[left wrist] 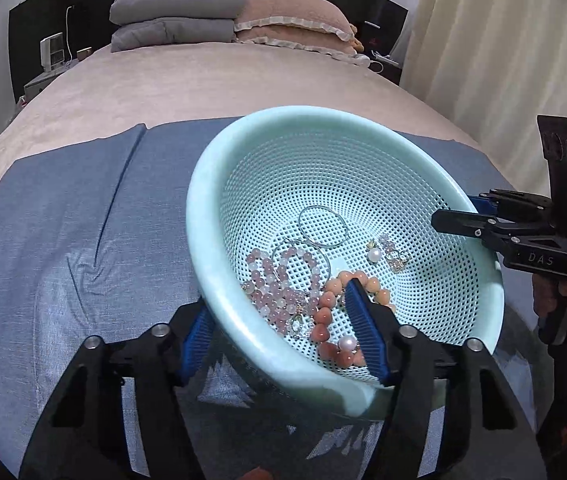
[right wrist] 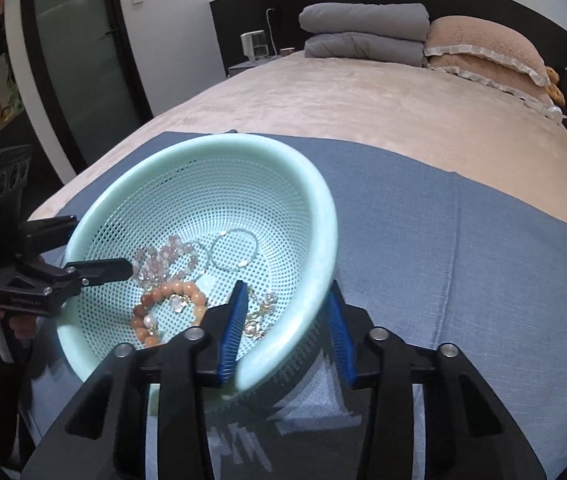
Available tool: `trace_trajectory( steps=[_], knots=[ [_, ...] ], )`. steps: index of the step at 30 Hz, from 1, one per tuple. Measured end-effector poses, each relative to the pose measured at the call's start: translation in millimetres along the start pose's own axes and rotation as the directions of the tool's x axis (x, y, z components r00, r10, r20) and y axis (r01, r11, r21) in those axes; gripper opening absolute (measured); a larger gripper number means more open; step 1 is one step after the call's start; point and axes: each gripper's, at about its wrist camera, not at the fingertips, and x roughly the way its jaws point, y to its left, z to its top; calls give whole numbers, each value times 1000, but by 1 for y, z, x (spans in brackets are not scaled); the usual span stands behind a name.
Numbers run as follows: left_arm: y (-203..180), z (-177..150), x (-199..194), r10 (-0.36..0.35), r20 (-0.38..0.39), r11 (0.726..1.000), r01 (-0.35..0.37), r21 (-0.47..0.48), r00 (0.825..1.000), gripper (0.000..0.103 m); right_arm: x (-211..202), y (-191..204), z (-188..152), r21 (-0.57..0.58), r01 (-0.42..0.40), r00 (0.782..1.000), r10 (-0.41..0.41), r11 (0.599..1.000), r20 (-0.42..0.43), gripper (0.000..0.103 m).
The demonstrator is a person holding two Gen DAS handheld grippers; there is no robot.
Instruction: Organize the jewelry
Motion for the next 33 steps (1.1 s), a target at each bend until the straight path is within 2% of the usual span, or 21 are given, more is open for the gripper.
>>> trace_trajectory(
  steps=[4,12,22,28,33],
  knots=[
    [-6,-2,-2,38,-28,999,-38,3,999,46,-11,-1,-2,26,8,1000,-8,1000,-1,29],
    [-39,-9,-23,25,-24,999,-24,48,999,46,-50,-5,-19,32,42,999,-42,999,13,28],
    [-101,-34,-40,-22,-37,993,26,115,999,46,-108,-19,-71,72,90,996,-92,993,14,28],
    [-129,-42,-33,-19,-59,990,27,138,998,46,-114,-33,-96,118,102,995,-102,988,-2,28],
    [-135,-49,-31,-21,-74,989,32,142,997,49,-110,-34,-104,115,99,995,-98,988,-13,30]
  ],
)
